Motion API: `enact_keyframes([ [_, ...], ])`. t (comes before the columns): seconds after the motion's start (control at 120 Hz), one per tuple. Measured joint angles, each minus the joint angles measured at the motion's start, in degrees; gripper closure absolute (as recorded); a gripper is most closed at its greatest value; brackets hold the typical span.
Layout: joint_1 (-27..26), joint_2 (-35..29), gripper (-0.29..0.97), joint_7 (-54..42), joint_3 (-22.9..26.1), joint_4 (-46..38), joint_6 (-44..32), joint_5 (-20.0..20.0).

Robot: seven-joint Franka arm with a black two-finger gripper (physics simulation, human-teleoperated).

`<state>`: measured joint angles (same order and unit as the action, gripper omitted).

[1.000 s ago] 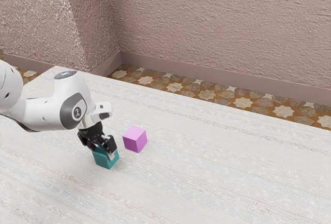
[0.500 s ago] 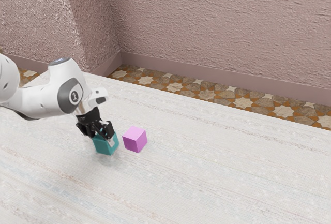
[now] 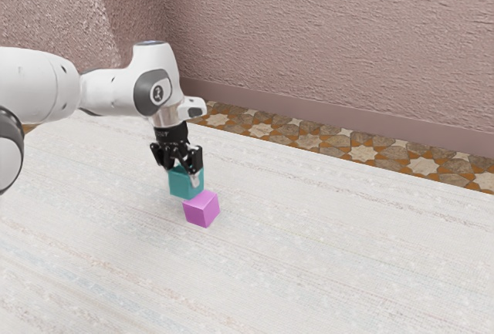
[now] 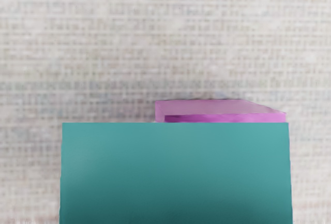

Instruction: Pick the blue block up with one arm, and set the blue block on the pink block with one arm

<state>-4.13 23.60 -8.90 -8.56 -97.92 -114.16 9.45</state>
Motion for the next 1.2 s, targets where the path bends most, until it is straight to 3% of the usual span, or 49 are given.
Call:
enact_keyframes([
  [0.483, -2.13, 1.50, 0.43, 2.47, 0.10, 3.77, 4.01, -0.56],
  [0.95, -2.21, 1.88, 0.10, 2.08, -0.09, 4.60, 4.77, 0.15],
  [1.067, -1.74, -3.01, 0.07, 1.80, -0.11, 4.67, 5.50, -0.34],
  [1.2, 2.16, -17.67, 0.05, 0.93, -0.06, -2.11, 7.72, -0.87],
])
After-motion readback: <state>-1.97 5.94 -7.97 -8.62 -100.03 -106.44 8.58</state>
